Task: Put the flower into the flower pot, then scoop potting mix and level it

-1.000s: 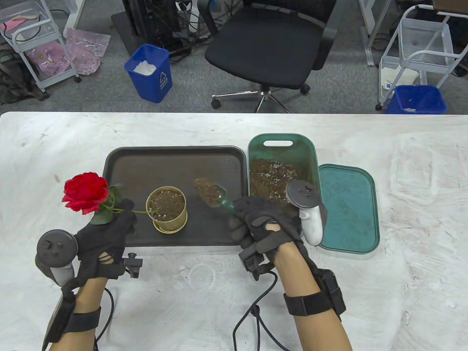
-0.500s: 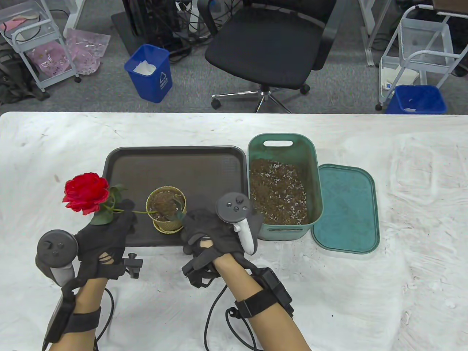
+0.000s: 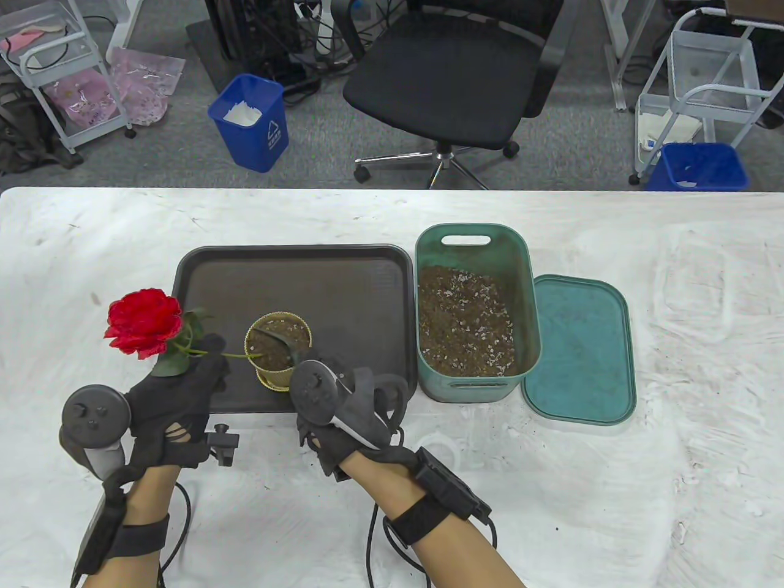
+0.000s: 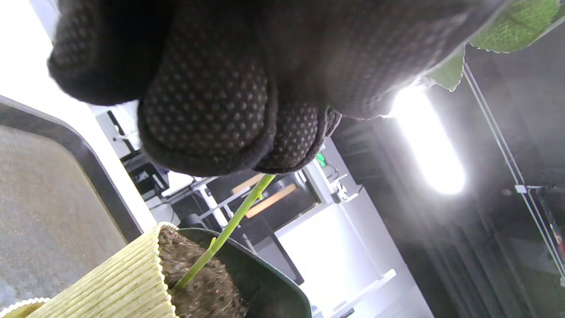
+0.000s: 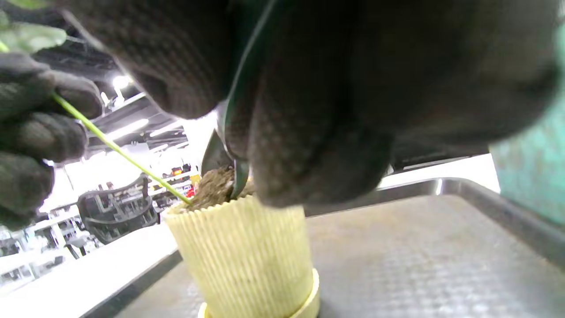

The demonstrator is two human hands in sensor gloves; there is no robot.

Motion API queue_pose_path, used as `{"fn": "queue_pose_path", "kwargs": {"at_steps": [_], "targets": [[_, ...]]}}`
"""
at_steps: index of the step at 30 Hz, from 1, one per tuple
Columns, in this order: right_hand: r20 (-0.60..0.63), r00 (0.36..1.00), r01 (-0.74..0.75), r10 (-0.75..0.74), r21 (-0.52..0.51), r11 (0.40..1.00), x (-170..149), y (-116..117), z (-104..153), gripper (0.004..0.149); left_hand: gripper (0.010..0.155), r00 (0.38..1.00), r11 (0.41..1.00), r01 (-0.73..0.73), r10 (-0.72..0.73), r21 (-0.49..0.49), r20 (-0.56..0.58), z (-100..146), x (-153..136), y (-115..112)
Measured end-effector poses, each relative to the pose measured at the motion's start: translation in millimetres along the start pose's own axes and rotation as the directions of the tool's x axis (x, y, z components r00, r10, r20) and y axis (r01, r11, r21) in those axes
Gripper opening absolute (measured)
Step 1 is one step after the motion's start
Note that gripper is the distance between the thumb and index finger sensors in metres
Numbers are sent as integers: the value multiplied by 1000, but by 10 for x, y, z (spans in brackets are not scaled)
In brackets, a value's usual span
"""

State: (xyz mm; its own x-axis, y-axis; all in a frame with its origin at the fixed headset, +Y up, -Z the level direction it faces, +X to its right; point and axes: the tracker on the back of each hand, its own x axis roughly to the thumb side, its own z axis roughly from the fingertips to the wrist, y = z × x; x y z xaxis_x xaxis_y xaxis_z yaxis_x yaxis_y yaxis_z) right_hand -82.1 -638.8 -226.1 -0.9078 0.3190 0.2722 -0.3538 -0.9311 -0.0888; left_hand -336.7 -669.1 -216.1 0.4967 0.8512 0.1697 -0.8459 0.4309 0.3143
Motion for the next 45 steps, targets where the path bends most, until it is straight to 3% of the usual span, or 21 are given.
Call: {"fn": "queue_pose_path", "kwargs": {"at_steps": [4, 8, 15, 21, 25, 30, 35, 40, 45], "targets": [[48, 994, -97, 101, -79, 992, -6, -46, 25, 53, 43, 1000, 1000, 2, -2, -1, 2, -1, 0, -2], [38, 996, -81, 86, -109, 991, -86, -146, 35, 53, 43, 1000, 1000, 1, -1, 0, 1, 0, -2, 0], [-54, 998, -23, 15, -152, 988, -416, -587, 47, 53, 43, 1000, 1000, -2, 2, -1, 0, 3, -1, -1], [-254, 967, -56, 6, -192, 980, -1004, -1196, -31, 52, 43, 1000, 1000, 0, 0, 4, -2, 9, -2, 0], [-409, 912, -40, -37, -177, 983, -1484, -1427, -187, 51, 43, 1000, 1000, 7, -7, 13, -4, 12, -5, 10], [-549, 835, -31, 41, 26, 999, -1998, -1251, -533, 50, 43, 1000, 1000, -1, 2, 26, -24, 8, -41, 38], [-613, 774, 0, 157, 247, 969, -2226, -922, -862, 51, 43, 999, 999, -7, 9, 35, -38, 1, -70, 58], [-633, 734, -54, 246, 307, 950, -2315, -719, -1068, 51, 43, 999, 999, -12, 14, 32, -39, 0, -63, 57], [-646, 732, 32, 217, 350, 936, -2354, -595, -1155, 51, 43, 999, 999, -11, 12, 30, -36, -5, -65, 57]]}}
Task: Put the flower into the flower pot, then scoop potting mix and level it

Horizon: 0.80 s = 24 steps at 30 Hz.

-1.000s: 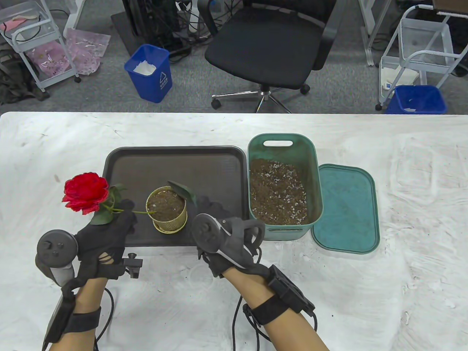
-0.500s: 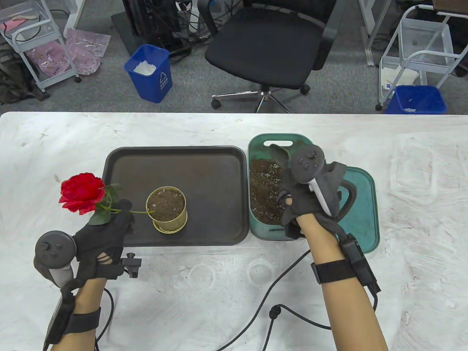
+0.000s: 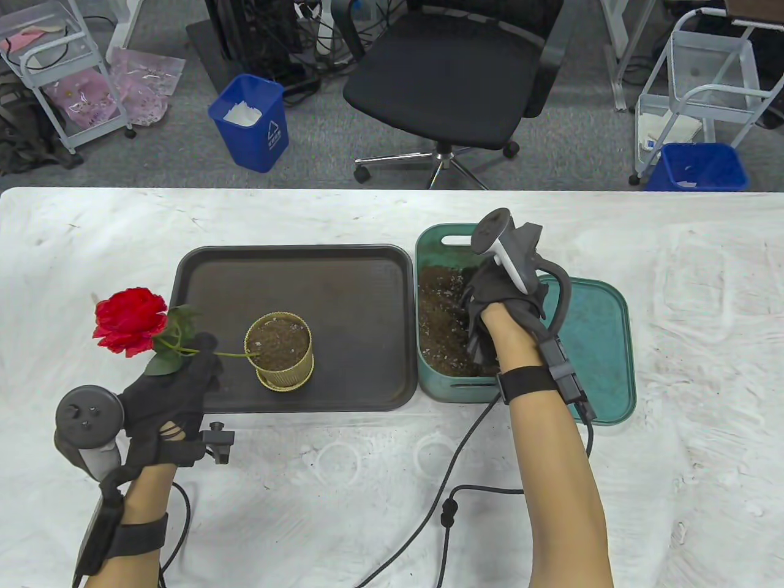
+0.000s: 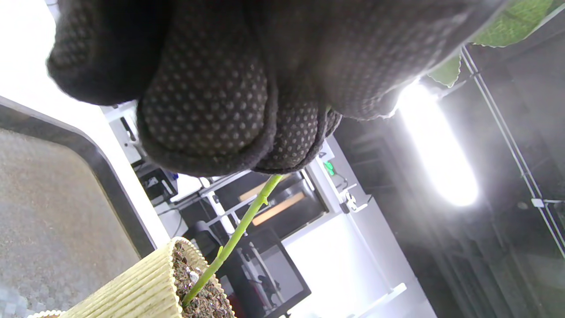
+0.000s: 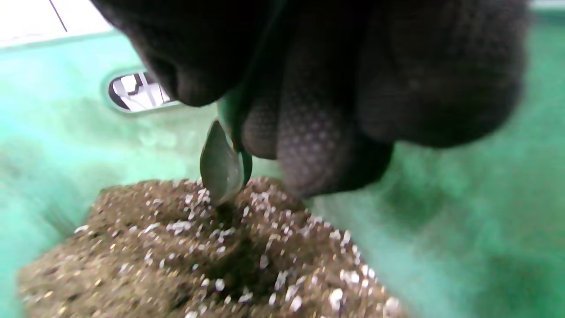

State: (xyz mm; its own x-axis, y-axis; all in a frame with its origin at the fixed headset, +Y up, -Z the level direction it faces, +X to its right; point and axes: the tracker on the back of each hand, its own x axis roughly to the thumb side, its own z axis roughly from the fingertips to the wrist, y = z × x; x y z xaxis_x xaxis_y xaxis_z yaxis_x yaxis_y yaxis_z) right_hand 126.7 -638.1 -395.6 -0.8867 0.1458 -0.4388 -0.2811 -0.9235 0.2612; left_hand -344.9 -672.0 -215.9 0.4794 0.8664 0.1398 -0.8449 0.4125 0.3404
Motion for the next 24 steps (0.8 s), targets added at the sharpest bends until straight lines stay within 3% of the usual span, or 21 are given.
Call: {"fn": "queue_pose_path", "kwargs": {"at_steps": [6, 11, 24], "targets": [[-20, 988, 152, -154, 324, 934, -44, 137, -109, 52, 43, 1000, 1000, 1, -1, 1, -2, -1, 2, 4], [-47, 962, 250, -268, 540, 804, -83, 304, -136, 56, 43, 1000, 1000, 4, -4, -4, 6, -6, 2, -1], [-103, 883, 433, -457, 552, 712, -229, 241, 18, 55, 43, 1000, 1000, 3, -3, -9, 9, -12, 0, -5]]}}
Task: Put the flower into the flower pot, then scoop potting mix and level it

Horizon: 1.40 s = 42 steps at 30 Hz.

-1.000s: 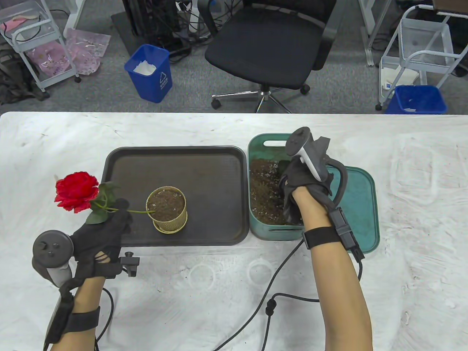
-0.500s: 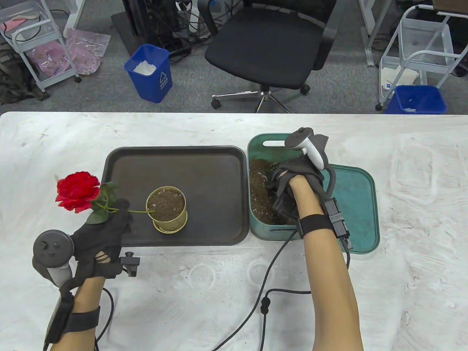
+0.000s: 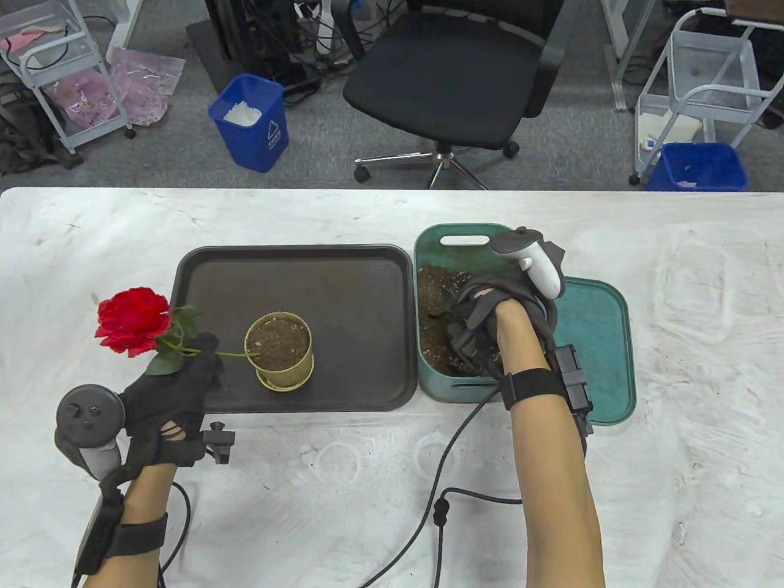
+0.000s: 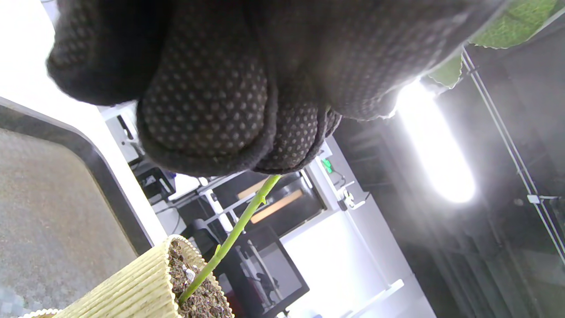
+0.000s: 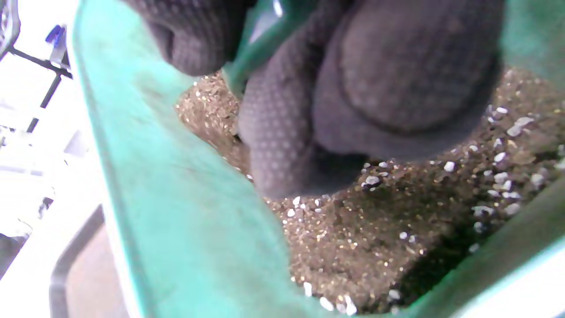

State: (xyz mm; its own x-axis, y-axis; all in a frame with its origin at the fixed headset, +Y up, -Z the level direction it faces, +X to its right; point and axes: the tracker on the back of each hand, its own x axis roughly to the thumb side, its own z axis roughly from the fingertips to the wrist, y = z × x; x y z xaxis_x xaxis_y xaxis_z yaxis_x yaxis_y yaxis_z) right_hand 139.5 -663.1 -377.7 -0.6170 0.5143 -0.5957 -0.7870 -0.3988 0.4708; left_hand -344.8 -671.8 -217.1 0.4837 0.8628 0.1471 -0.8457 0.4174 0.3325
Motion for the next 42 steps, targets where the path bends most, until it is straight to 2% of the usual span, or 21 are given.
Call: {"fn": "queue_pose_path", "kwargs": {"at_steps": [8, 15, 21, 26, 31, 34, 39, 42], "targets": [[52, 981, 190, -189, -10, 982, -218, -8, 235, 55, 43, 1000, 1000, -1, 1, -1, -1, 1, 0, 0], [127, 928, 356, -350, -25, 934, -442, 24, 441, 54, 43, 1000, 1000, -7, 7, -4, -3, -2, -3, 3], [202, 891, 424, -407, -46, 904, -621, 31, 652, 54, 43, 1000, 1000, -12, 12, -6, -6, -6, -3, 8], [258, 880, 425, -400, -49, 904, -597, 127, 845, 54, 43, 1000, 1000, -16, 16, -6, -9, -6, -2, 10], [318, 882, 361, -348, 19, 932, -375, 401, 997, 54, 43, 1000, 1000, -12, 12, -10, -4, -13, 0, 9], [335, 888, 295, -316, 112, 949, -140, 727, 1019, 54, 43, 1000, 1000, -18, 17, -11, -5, -12, -3, 5], [346, 894, 227, -285, 200, 953, 182, 1229, 896, 54, 43, 1000, 1000, -15, 15, -13, -2, -12, 0, 3], [332, 908, 190, -254, 214, 958, 303, 1474, 768, 54, 43, 1000, 1000, -14, 14, -14, -2, -13, -2, 3]]}}
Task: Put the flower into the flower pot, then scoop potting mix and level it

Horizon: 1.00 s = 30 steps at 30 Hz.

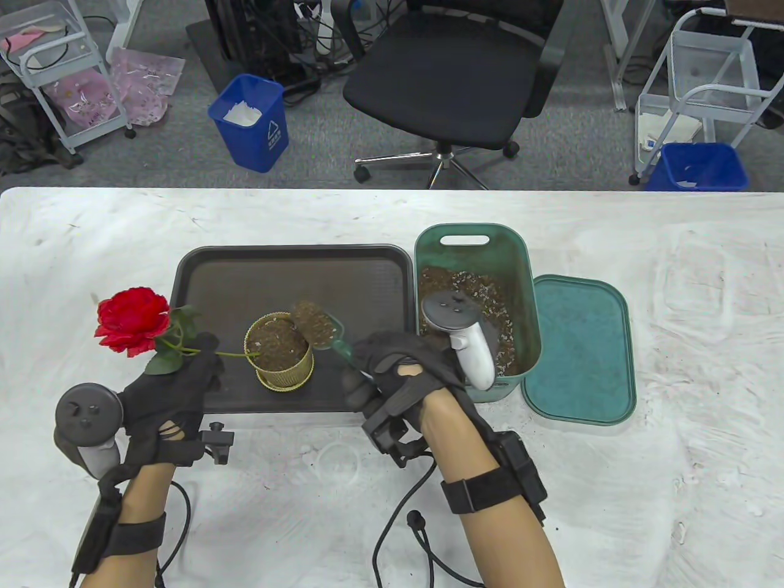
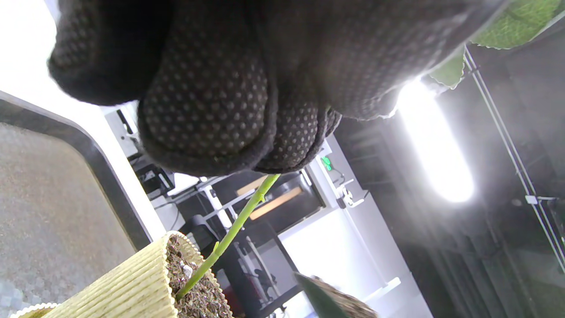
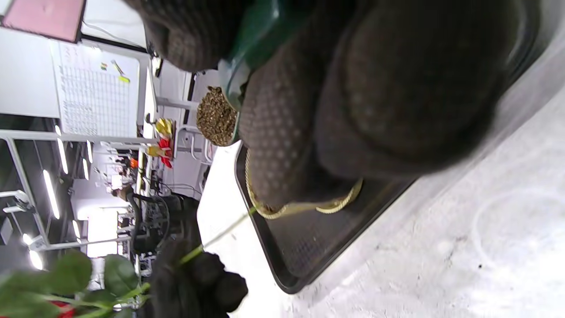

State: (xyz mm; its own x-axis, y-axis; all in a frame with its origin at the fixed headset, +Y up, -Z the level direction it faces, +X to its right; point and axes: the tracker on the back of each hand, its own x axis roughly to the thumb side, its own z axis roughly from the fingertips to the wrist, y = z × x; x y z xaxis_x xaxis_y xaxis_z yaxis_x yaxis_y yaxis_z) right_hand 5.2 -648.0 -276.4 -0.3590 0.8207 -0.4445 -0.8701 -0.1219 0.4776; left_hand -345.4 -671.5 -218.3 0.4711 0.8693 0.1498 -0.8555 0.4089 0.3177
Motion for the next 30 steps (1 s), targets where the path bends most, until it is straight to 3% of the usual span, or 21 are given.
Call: {"fn": "queue_pose_path", "kwargs": {"at_steps": [6, 11, 13, 16, 18, 21, 28, 30], "targets": [[-53, 992, -115, 114, -19, 993, 3, 262, -246, 54, 43, 1000, 1000, -1, 1, 1, -2, 2, 0, 0], [-64, 954, -298, 292, -161, 941, 154, 291, -245, 52, 43, 1000, 1000, 3, -3, 1, 3, 4, 2, -3], [-58, 915, -400, 398, -247, 883, 239, 325, -226, 50, 43, 1000, 1000, 6, -6, 1, 5, 4, 1, -3], [-71, 784, -591, 617, -391, 706, 356, 440, -191, 49, 43, 1000, 1000, 7, -7, 1, 7, 6, 0, -8], [-67, 718, -644, 693, -443, 624, 401, 536, -169, 48, 43, 1000, 1000, 9, -9, 0, 10, 10, 2, -12], [-74, 571, -727, 818, -508, 462, 430, 697, -117, 48, 43, 1000, 1000, 9, -9, -4, 15, 15, 10, -25], [-67, 387, -753, 920, -598, 274, 325, 973, -29, 53, 43, 1000, 1000, 11, -11, -2, 14, 16, 5, -24], [-91, 303, -777, 949, -600, 191, 281, 1054, -9, 55, 43, 1000, 1000, 11, -11, -1, 14, 17, 6, -24]]}}
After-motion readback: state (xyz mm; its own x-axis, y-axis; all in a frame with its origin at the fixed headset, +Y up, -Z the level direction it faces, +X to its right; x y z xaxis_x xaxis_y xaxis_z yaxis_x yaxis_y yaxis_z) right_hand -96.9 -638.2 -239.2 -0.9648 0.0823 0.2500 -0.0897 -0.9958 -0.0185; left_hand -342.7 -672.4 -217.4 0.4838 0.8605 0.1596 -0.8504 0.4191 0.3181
